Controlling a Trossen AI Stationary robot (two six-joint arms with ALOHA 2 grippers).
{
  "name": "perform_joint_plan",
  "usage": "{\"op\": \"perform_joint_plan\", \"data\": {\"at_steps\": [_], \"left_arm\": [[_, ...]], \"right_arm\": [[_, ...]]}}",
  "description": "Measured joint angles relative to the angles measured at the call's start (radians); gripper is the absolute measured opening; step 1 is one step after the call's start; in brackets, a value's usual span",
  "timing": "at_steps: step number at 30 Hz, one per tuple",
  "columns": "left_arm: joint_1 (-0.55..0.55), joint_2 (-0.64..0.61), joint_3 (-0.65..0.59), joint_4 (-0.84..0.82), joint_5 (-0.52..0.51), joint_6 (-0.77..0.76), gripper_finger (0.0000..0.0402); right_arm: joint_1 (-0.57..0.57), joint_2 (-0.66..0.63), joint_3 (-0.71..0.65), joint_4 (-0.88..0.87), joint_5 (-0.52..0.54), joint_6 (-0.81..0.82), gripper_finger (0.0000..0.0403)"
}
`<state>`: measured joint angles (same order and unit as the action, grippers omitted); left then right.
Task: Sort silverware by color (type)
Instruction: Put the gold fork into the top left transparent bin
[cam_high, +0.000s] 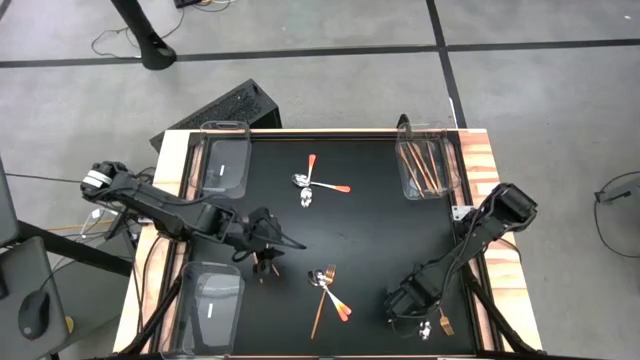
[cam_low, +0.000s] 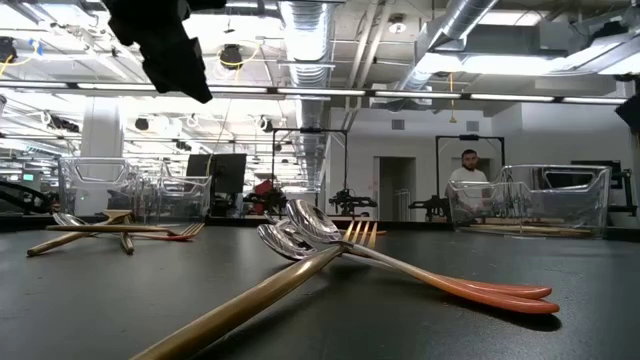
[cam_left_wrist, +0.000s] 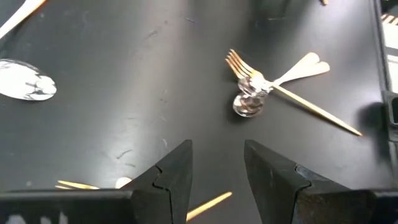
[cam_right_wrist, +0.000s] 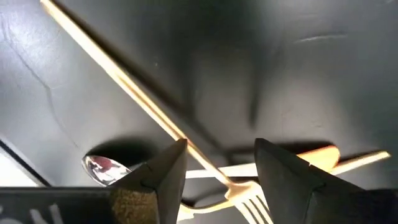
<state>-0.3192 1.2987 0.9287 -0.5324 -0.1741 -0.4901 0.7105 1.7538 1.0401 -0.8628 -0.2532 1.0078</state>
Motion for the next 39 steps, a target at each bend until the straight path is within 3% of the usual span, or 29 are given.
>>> {"op": "perform_joint_plan", "data": {"at_steps": [15,30,33,37,39], "left_arm": [[-0.026,0.006,-0.001,-0.008,-0.022,-0.01,0.0132],[-0.017,0.006,0.0,-0.009,-0.026,-0.027,0.0132],[-0.017,0.006,0.0,-0.009,-0.04,-0.028,0.0132],[-0.017,0.006,0.0,-0.008,-0.057,-0.028,0.0132],[-0.017,0.006,0.0,-0.006,-0.091,-0.03,0.0132]], "right_arm": [[0.004,-0.04,-0.011,0.029,-0.033,-0.012,0.016],[0.034,-0.032,-0.087,0.119,-0.029,-0.015,0.015],[0.017,-0.033,-0.094,0.117,-0.021,-0.014,0.0122],[-0.011,-0.035,-0.096,0.132,-0.027,-0.012,0.0037],[-0.02,-0.037,-0.096,0.161,-0.018,-0.011,0.0018]]}}
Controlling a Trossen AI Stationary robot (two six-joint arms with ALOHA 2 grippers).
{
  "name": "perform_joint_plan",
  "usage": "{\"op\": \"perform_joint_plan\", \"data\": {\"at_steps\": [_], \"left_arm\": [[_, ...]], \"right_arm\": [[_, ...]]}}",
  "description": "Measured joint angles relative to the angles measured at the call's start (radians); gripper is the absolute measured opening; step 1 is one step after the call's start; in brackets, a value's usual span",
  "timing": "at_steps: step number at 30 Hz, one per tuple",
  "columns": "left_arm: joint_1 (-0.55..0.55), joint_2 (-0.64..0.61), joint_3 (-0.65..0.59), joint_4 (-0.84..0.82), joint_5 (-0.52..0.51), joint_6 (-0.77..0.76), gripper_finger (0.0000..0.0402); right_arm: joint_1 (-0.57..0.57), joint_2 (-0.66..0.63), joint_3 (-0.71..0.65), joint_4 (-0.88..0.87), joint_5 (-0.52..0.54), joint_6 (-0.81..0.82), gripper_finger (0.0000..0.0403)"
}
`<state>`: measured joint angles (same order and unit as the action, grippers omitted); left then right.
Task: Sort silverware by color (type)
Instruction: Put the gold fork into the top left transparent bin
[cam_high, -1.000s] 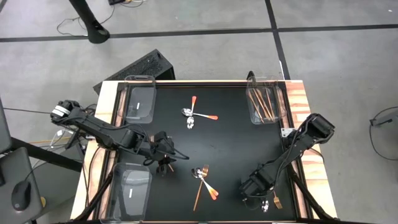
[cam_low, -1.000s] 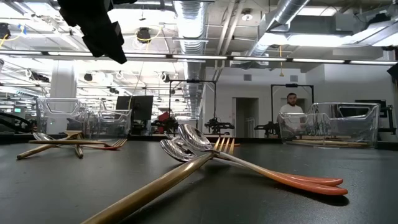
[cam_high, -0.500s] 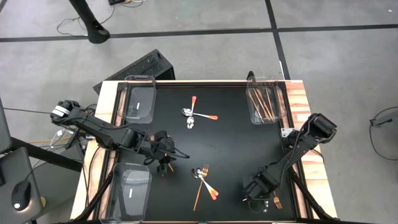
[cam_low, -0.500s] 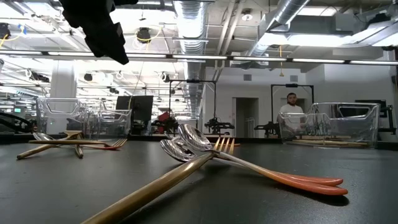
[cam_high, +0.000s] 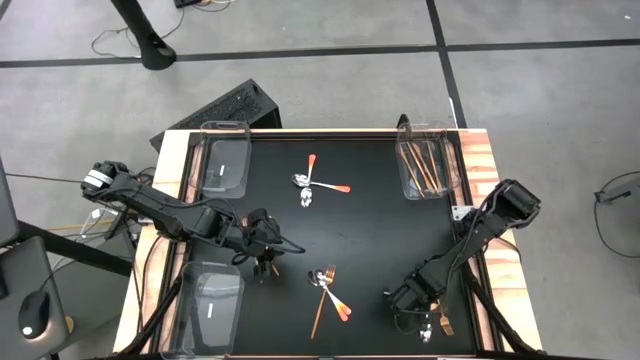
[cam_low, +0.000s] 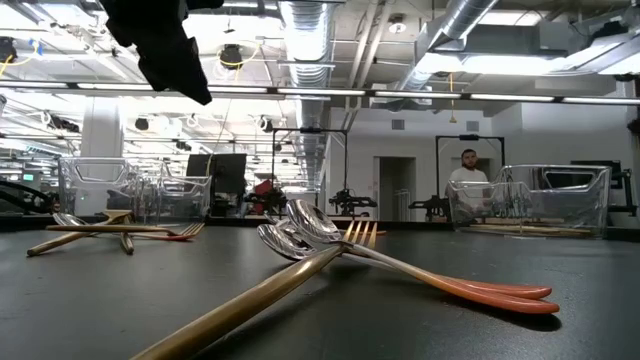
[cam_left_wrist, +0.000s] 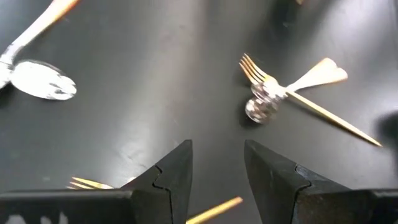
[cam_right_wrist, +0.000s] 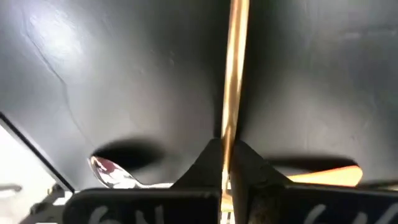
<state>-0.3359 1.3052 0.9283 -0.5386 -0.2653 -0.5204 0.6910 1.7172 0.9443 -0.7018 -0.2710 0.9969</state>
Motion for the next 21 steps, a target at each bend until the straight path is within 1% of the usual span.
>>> {"op": "perform_joint_plan", "data": {"at_steps": [3,5,6,10,12,14,15,17,19,21], "left_arm": [[0.004,0.0,0.0,0.018,-0.055,-0.01,0.0132],[0.016,0.0,0.0,0.034,-0.057,-0.034,0.0132],[0.023,0.0,0.0,0.044,-0.054,-0.048,0.0132],[0.064,0.0,0.0,0.077,-0.08,-0.142,0.0132],[0.104,0.0,0.0,0.099,-0.105,-0.201,0.0132],[0.149,0.0,0.0,0.13,-0.115,-0.232,0.0132],[0.174,-0.001,0.0,0.149,-0.115,-0.241,0.0132],[0.218,-0.002,0.0,0.213,-0.114,-0.253,0.0132],[0.263,-0.002,0.0,0.302,-0.094,-0.24,0.0132],[0.301,-0.002,0.001,0.425,-0.065,-0.201,0.0132]], "right_arm": [[-0.009,-0.001,0.001,0.026,0.042,0.026,0.0018],[-0.027,-0.003,0.002,0.034,0.07,0.053,0.0016],[-0.035,-0.013,0.001,0.04,0.103,0.067,0.0016],[-0.109,-0.084,-0.001,0.101,0.386,0.12,0.0016],[-0.164,-0.141,-0.002,0.114,0.539,0.136,0.0016],[-0.234,-0.199,0.0,0.136,0.67,0.128,0.0016],[-0.274,-0.225,0.0,0.144,0.719,0.106,0.0016],[-0.362,-0.269,0.0,0.185,0.778,0.026,0.0016],[-0.451,-0.304,0.0,0.247,0.788,-0.077,0.0016],[-0.527,-0.321,0.0,0.34,0.783,-0.181,0.0016]]}}
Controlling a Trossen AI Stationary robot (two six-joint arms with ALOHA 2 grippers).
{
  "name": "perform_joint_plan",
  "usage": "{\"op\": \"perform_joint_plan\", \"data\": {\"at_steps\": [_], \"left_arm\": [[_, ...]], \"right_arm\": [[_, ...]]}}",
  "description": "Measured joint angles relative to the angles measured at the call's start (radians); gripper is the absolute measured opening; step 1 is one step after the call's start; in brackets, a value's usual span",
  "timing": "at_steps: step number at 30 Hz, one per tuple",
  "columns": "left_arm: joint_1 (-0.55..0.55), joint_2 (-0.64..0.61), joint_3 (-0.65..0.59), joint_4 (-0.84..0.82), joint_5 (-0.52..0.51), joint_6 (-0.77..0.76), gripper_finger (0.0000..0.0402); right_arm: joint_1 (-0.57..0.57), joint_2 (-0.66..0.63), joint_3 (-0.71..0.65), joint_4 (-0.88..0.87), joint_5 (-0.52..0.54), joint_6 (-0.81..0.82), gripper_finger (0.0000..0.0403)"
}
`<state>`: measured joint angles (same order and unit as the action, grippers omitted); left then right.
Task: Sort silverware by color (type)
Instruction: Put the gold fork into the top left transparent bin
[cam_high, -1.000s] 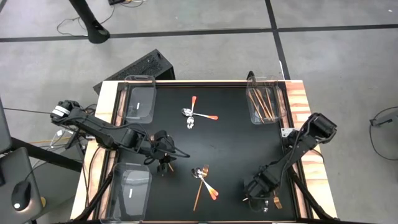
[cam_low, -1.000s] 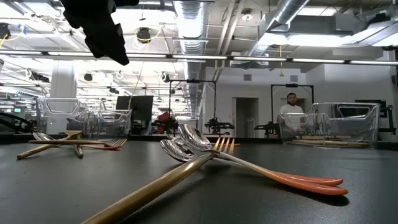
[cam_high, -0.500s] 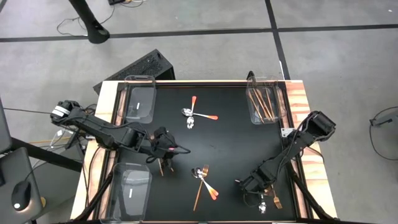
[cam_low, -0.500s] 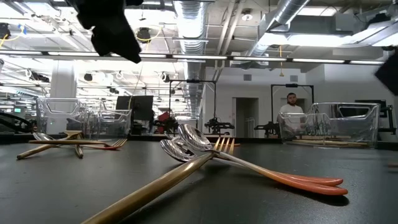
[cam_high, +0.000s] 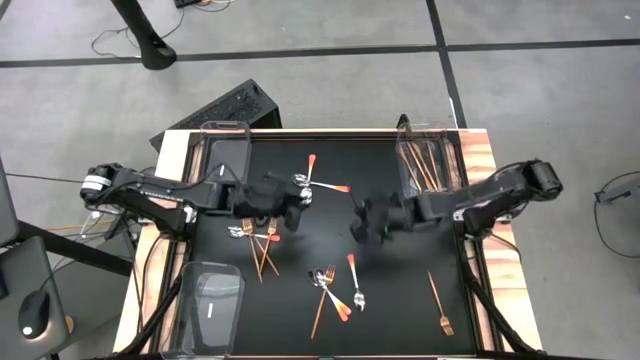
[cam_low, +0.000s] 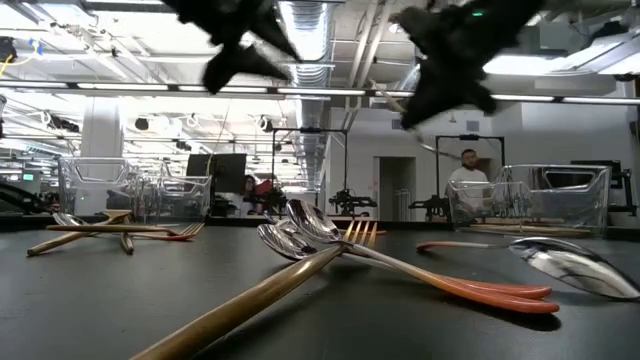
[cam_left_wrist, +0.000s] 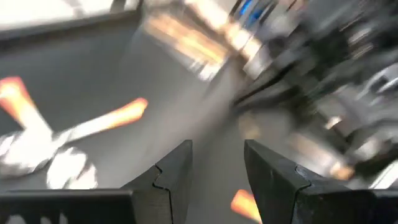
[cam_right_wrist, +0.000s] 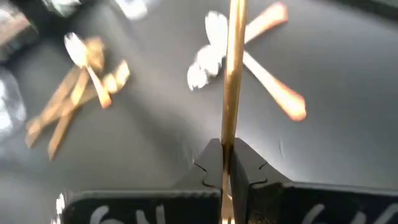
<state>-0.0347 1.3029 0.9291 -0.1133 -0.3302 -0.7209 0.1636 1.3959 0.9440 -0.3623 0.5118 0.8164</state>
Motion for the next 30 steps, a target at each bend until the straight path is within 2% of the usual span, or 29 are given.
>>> {"op": "perform_joint_plan", "data": {"at_steps": [5,9,15,17,23,27,30], "left_arm": [[0.077,0.027,0.002,0.243,0.025,0.139,0.0132],[0.133,0.038,0.002,0.366,0.07,0.199,0.0132],[0.203,0.073,0.002,0.373,0.128,0.2,0.0132],[0.214,0.096,-0.001,0.372,0.139,0.181,0.0132],[0.216,0.162,0.001,0.534,0.136,0.188,0.0132],[0.219,0.182,0.009,0.555,0.099,0.191,0.0129],[0.23,0.183,0.009,0.567,0.082,0.217,0.0108]], "right_arm": [[-0.149,-0.008,0.0,0.272,-0.168,-0.251,0.0016],[-0.223,0.01,0.002,0.364,-0.296,-0.358,0.0016],[-0.295,0.016,0.001,0.46,-0.442,-0.492,0.0014],[-0.316,0.016,0.001,0.498,-0.48,-0.528,0.0014],[-0.387,0.016,0.001,0.51,-0.591,-0.585,0.0014],[-0.416,0.016,0.001,0.516,-0.62,-0.627,0.0014],[-0.427,0.016,0.001,0.514,-0.62,-0.64,0.0014]]}}
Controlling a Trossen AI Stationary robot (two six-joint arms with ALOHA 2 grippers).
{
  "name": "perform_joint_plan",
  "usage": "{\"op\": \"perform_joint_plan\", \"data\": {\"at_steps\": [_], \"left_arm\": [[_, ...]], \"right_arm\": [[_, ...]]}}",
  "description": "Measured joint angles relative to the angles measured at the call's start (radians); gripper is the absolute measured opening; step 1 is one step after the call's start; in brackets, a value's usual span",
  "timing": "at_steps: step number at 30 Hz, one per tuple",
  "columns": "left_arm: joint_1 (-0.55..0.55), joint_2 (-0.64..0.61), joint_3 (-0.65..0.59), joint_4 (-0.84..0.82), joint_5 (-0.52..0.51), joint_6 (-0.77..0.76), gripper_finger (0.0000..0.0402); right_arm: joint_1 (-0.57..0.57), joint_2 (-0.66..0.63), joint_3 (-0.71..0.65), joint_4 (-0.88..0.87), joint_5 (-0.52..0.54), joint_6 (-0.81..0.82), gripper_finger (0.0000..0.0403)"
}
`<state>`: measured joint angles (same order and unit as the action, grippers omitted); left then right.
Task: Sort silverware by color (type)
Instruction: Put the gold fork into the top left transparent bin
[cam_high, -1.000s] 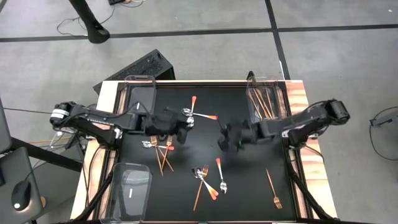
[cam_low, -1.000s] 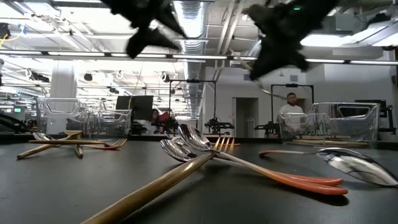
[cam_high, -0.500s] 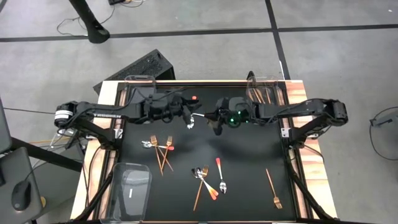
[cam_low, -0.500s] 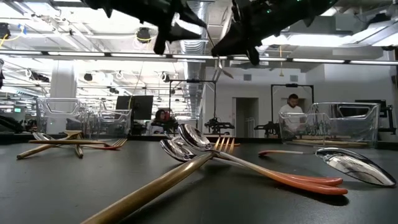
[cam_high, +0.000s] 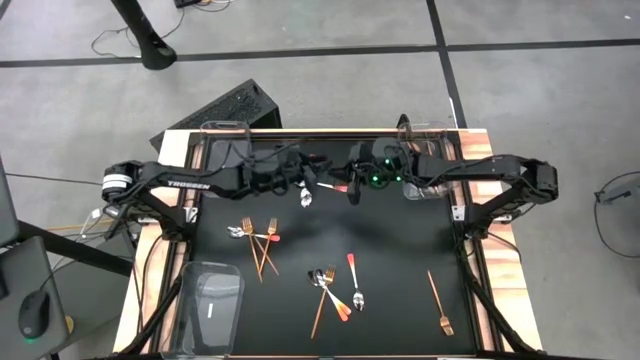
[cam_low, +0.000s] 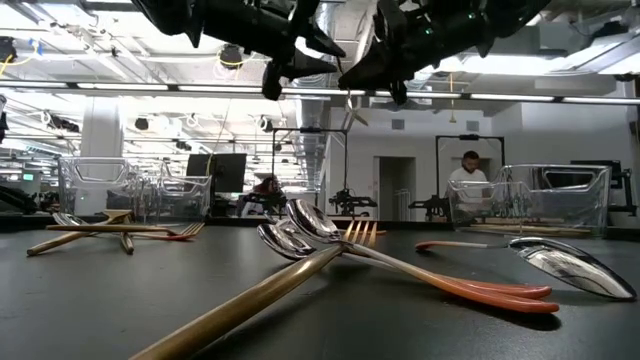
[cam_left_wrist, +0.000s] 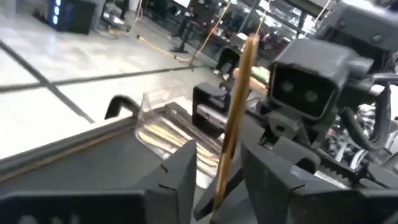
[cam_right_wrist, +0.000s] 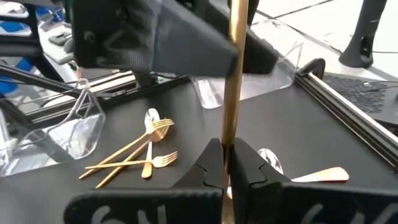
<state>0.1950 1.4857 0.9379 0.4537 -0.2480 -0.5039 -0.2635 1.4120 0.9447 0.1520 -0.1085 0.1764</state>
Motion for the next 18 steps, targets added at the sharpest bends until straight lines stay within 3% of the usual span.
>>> {"op": "perform_joint_plan", "data": {"at_steps": [7,14,18], "left_arm": [[0.058,0.0,0.0,0.018,0.115,0.019,0.0012],[0.097,-0.001,0.0,0.02,0.166,0.037,0.0013],[0.119,-0.009,0.0,0.004,0.167,0.04,0.0006]], "right_arm": [[-0.003,0.0,0.0,0.012,0.006,-0.033,0.0014],[-0.004,0.0,0.0,0.021,0.017,-0.056,0.0019],[-0.016,0.0,0.0,0.014,0.051,0.001,0.007]]}}
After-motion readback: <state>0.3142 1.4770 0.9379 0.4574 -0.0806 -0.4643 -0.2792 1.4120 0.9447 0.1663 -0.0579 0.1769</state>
